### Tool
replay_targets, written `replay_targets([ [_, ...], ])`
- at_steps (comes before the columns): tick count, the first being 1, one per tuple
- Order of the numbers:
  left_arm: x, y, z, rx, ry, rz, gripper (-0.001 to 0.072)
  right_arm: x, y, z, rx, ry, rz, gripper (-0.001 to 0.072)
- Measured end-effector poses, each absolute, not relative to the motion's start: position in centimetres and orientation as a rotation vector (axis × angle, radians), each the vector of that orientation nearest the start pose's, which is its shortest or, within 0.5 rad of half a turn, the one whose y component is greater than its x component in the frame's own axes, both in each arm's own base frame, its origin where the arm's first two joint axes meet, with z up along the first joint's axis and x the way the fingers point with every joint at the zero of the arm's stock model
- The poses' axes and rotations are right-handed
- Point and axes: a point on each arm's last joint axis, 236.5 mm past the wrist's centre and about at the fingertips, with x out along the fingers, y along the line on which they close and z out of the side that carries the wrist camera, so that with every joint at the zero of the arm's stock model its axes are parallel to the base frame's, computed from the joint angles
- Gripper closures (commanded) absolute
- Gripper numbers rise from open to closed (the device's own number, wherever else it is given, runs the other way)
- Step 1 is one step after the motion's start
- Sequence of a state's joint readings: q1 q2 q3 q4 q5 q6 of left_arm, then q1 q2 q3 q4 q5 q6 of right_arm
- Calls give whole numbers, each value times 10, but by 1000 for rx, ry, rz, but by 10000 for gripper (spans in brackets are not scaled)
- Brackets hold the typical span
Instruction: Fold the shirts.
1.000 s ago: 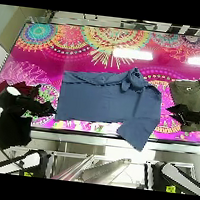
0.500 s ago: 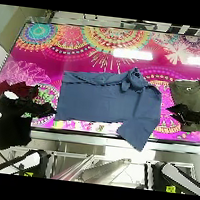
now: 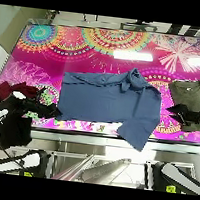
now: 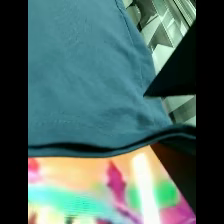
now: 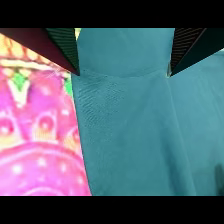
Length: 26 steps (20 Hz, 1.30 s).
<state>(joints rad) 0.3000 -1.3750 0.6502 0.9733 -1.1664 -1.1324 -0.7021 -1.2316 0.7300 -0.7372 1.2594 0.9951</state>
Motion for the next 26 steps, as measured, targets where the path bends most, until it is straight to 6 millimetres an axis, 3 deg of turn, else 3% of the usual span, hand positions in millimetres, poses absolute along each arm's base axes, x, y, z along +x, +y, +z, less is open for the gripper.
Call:
replay_targets([
  [1,246,-50,-124,-599,1623,-314,634,304,-39,-37,880,1157,209,90],
  [3,254,-47,-120,-582,1606,-317,678,305,-39,-36,883,1154,209,91],
  [6,271,-46,-112,-570,1556,-332,679,307,-39,-38,892,1151,206,91],
  [11,285,-75,-81,-648,1476,-508,679,307,-40,-54,932,1181,197,93],
  [13,285,-81,-75,-661,1461,-549,678,305,-39,-65,960,1211,197,236],
  [16,285,-86,-69,-671,1454,-584,679,301,-34,-84,1006,1265,201,236],
  [25,283,-91,-64,-686,1450,-618,679,285,6,-112,1023,1393,303,236],
  [26,283,-91,-64,-686,1450,-618,679,285,8,-113,1015,1397,313,280],
])
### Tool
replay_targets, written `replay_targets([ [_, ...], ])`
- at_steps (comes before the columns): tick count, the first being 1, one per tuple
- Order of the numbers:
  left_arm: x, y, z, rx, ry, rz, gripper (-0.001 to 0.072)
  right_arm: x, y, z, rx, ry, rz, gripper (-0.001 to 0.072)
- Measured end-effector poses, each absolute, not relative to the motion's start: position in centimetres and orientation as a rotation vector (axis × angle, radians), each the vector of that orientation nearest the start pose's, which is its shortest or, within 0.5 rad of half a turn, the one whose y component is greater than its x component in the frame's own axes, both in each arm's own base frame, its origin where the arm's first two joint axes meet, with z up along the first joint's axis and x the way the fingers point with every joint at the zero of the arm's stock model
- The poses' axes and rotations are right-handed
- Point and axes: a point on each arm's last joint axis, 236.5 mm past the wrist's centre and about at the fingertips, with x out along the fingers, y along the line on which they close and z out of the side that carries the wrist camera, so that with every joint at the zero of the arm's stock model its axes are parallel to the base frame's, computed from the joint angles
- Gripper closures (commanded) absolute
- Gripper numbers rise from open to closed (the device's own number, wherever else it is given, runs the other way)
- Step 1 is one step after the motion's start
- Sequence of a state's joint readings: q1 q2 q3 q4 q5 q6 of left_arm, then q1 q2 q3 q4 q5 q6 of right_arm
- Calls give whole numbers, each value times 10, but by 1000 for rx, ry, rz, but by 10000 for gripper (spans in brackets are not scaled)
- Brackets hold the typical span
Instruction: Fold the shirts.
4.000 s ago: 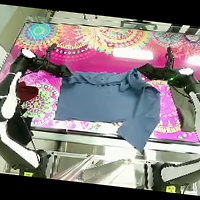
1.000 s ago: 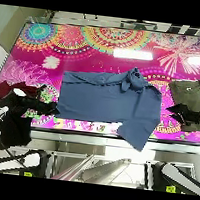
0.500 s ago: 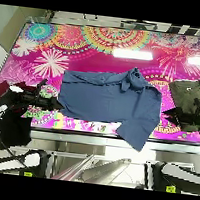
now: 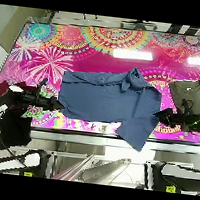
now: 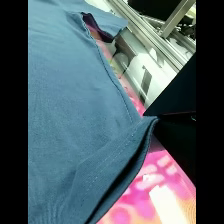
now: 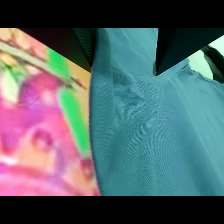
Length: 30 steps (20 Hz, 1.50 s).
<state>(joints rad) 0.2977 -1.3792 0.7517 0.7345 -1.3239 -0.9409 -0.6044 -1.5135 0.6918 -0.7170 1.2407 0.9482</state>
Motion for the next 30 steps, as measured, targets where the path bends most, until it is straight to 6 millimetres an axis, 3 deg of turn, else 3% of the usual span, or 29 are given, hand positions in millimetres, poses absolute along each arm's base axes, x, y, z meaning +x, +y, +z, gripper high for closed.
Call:
replay_targets([
  [2,283,-91,-63,-688,1448,-619,679,284,11,-116,995,1400,325,450],
  [4,284,-91,-63,-686,1446,-619,679,283,11,-119,970,1402,333,694],
  [7,287,-92,-61,-689,1427,-629,685,291,17,-112,986,1357,373,696],
  [9,296,-96,-43,-713,1376,-676,686,310,30,-78,1070,1252,476,696],
  [11,312,-101,-4,-729,1267,-747,686,333,38,-26,1116,1097,602,696],
  [12,321,-104,26,-726,1190,-797,686,346,39,10,1118,996,666,696],
  [14,333,-110,107,-696,982,-922,685,365,37,101,1048,744,783,696],
  [16,331,-114,212,-627,698,-1048,685,367,35,213,912,446,869,696],
  [17,322,-114,263,-580,558,-1098,684,358,35,271,821,295,886,695],
  [19,289,-112,361,-466,273,-1170,685,330,38,367,644,46,861,696],
  [20,266,-111,401,-408,150,-1193,685,310,43,410,550,-66,836,696],
  [22,226,-107,462,-305,-55,-1192,684,269,56,475,373,-247,757,696],
  [24,203,-98,492,-240,-157,-1134,684,238,68,516,241,-366,667,696],
  [25,199,-94,498,-230,-175,-1104,684,228,74,526,185,-396,625,696],
  [28,203,-75,496,-289,-183,-1054,684,225,73,532,110,-401,535,697],
  [30,225,-64,473,-372,-111,-1042,684,238,65,520,129,-354,528,696],
])
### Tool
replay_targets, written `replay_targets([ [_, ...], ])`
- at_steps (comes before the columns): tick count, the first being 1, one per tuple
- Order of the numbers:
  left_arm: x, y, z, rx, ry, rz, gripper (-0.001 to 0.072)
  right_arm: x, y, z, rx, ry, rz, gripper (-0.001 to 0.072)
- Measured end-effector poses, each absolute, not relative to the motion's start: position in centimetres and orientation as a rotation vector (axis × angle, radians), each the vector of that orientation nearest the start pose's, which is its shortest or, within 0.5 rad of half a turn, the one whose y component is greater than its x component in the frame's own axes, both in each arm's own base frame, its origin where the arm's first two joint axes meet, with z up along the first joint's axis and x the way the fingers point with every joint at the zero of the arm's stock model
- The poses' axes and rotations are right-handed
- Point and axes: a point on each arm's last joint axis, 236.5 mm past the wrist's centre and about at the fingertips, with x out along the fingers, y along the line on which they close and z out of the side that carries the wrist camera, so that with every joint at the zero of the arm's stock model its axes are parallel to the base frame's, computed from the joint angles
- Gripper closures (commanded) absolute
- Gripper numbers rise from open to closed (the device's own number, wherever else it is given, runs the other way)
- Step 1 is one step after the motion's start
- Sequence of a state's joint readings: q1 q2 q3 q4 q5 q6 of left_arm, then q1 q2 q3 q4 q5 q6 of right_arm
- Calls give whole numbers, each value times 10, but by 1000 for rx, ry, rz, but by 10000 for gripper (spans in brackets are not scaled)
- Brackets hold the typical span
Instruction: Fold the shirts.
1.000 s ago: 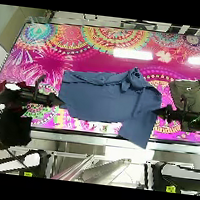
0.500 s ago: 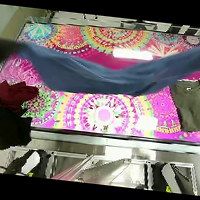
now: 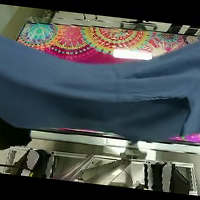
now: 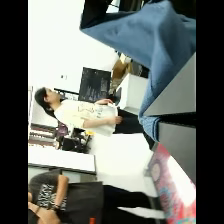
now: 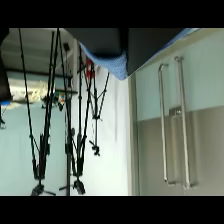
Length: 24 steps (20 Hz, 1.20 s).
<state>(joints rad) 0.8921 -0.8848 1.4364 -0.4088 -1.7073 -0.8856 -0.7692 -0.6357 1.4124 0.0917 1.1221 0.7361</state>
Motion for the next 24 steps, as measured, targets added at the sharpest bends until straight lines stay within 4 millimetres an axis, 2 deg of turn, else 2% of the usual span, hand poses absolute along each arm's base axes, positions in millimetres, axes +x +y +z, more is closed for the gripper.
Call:
replay_targets([
  [2,256,-57,436,-469,2,-1043,684,265,53,493,188,-269,544,696],
  [5,314,-54,360,-612,217,-1036,686,321,46,421,296,-64,590,696],
  [9,386,-56,229,-744,533,-944,686,407,46,276,457,284,593,696],
  [12,430,-44,131,-788,732,-823,687,461,45,162,575,506,540,697],
  [14,455,-35,84,-809,809,-778,688,490,42,92,655,617,502,697],
  [16,479,-27,45,-822,867,-753,689,514,39,40,737,682,474,697],
  [18,501,-24,15,-838,907,-739,689,536,38,1,813,720,468,698],
  [20,523,-23,-11,-845,930,-721,689,558,38,-21,865,722,477,698],
  [22,541,-24,-26,-843,936,-710,689,579,35,-27,893,699,488,698],
  [24,557,-26,-30,-830,929,-709,689,594,31,-25,909,681,500,698],
])
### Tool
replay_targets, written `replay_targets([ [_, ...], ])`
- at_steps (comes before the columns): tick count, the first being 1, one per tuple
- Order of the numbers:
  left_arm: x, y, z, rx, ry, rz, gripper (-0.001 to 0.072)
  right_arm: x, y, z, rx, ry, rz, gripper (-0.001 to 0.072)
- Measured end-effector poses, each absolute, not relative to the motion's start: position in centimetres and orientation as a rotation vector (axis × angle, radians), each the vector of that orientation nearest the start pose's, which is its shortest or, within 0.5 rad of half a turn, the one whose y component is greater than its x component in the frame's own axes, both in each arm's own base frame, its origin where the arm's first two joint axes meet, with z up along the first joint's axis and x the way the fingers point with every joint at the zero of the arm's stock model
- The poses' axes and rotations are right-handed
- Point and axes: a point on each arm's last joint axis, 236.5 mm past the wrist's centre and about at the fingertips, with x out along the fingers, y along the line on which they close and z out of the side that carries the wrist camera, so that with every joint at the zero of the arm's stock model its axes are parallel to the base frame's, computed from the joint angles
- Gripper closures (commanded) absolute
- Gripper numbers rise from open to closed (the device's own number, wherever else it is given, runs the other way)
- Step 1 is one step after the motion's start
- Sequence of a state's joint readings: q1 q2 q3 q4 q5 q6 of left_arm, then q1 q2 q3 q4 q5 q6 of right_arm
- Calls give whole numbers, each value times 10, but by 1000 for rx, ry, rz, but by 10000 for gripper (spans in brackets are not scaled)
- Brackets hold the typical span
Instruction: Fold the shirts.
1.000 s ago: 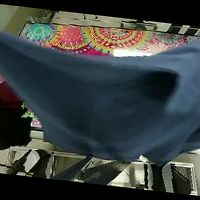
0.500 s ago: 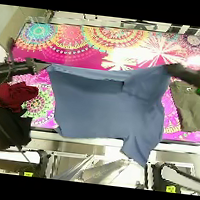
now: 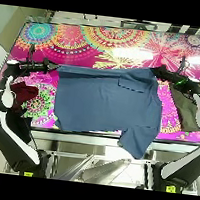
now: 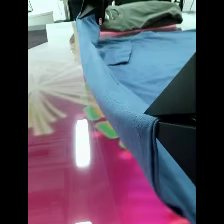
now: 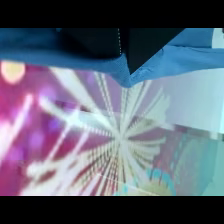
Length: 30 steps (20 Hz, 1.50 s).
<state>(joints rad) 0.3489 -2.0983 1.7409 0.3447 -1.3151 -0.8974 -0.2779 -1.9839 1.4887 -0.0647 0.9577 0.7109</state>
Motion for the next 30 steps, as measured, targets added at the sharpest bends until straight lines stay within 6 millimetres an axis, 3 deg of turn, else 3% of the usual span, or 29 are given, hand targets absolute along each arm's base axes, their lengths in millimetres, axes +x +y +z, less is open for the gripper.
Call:
replay_targets([
  [3,572,-29,-23,-793,926,-714,690,598,25,-16,906,678,545,698],
  [8,559,-31,-28,-710,1055,-712,690,567,3,-33,854,816,588,698],
  [12,533,-34,-57,-719,1188,-703,690,538,-8,-60,775,963,581,698],
  [18,508,-43,-96,-749,1302,-667,697,516,-13,-81,720,1080,568,696],
  [19,507,-45,-99,-742,1307,-664,681,514,-13,-83,717,1089,566,608],
  [20,506,-47,-101,-726,1315,-664,561,513,-13,-85,715,1098,564,413],
  [21,505,-48,-103,-711,1322,-665,489,511,-13,-86,713,1105,565,386],
  [22,504,-48,-102,-694,1331,-667,484,510,-12,-86,711,1110,568,396],
  [23,503,-46,-100,-680,1347,-665,484,508,-12,-86,712,1117,570,492],
  [26,495,-33,-83,-632,1422,-636,496,497,-17,-76,701,1153,568,482],
  [27,492,-28,-75,-617,1443,-621,575,492,-22,-68,686,1165,561,482],
  [30,471,-14,-44,-567,1496,-572,580,469,-36,-31,638,1182,545,482],
])
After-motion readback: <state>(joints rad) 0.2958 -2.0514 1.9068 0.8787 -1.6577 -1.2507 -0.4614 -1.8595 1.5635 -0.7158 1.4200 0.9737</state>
